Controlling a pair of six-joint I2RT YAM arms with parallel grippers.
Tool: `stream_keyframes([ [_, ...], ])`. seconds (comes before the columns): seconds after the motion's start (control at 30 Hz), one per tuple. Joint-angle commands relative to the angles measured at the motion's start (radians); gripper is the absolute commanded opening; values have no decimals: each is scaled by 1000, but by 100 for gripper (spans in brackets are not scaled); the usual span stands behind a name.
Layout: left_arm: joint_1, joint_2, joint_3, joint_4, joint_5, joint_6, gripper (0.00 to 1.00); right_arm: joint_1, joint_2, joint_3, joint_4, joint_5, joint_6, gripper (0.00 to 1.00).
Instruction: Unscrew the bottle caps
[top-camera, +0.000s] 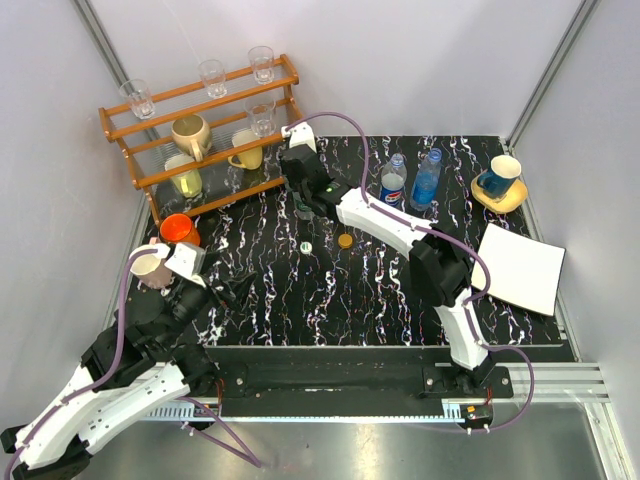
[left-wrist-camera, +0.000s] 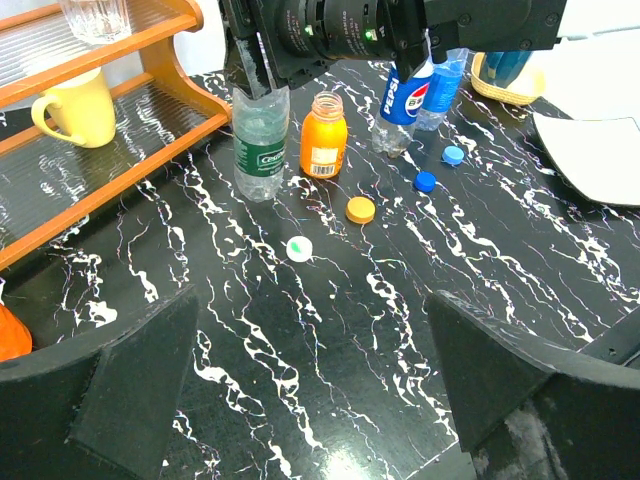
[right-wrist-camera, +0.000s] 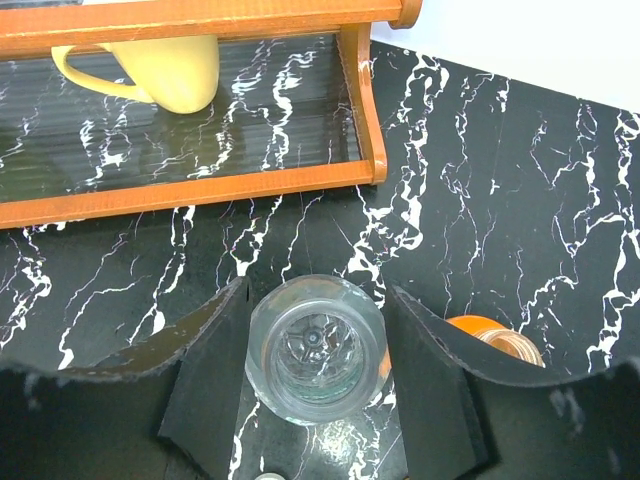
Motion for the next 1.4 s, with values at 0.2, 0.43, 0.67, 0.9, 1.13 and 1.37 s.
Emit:
stream_keyframes([
  [0.2,3,21,5,40,7,-5,99,-12,-73,-9,-3,6,9,61],
  [0.43,3,23,4,40,6,-5,99,-20,-75,-1,-3,-3,8,64],
  [0.67,3,24,5,41,7,-5,99,-20,-67,26,-19,-8,3,72],
  [0.9,3,21,2,41,9,-5,99,-21,-64,30,-25,-11,8,75],
  [1.13,3,20,2,40,12,-4,99,-20,-59,37,-28,-15,8,75],
  [1.37,3,21,2,41,13,-4,99,-20,-64,31,-30,-19,14,75],
])
